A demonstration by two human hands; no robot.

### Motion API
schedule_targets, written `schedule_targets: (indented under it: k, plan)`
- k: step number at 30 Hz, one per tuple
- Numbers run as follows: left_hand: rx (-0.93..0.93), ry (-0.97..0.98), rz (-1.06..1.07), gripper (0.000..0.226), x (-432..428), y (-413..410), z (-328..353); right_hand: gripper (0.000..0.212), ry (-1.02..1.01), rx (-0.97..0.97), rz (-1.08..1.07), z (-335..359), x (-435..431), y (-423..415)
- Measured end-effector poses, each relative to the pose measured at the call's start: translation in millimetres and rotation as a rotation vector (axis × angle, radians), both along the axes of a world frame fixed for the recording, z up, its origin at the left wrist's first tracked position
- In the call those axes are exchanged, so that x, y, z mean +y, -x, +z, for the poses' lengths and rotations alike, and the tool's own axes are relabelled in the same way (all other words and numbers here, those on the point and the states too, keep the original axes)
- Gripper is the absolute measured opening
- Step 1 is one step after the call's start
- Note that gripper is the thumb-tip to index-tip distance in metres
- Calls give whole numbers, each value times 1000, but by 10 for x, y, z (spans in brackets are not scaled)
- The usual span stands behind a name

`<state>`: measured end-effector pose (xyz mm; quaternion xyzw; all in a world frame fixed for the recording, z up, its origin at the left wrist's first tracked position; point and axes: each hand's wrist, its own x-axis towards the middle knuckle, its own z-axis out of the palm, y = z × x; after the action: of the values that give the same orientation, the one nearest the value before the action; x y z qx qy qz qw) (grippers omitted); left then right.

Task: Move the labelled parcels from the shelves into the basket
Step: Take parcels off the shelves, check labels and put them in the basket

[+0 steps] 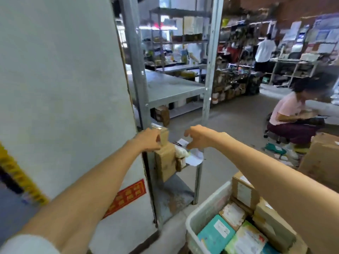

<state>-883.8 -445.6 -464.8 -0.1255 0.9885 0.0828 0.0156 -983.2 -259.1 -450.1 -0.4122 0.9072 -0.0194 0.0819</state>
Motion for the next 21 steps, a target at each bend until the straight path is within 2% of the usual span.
schedule_targets:
  k: [4, 7, 10, 12, 15, 18, 21]
  plan:
    - [46, -40, 280, 35, -609, -1031, 243, 50, 23, 48, 285, 191, -908, -601]
    - [62, -31, 469, 34, -924, -1960, 370, 59, 37, -7, 424, 361, -1543, -1279]
    - [53, -22, 648, 27, -1070, -2929, 487, 59, 36, -47, 612, 528, -1996, -2050]
    - [35, 5, 753, 19, -1082, -3568, 591, 58, 14, -38, 749, 621, -2221, -2583]
    - [10, -2, 923, 25, -1001, -4491, 748, 54, 9, -17, 947, 750, -2501, -3375]
    - [-27, 7, 1073, 17, -768, -5364, 898, 61, 0, -62, 1137, 909, -2607, -4189]
    - [-12, 29, 1250, 22, -409, -6073, 1005, 65, 16, -97, 1299, 1007, -2618, -4912]
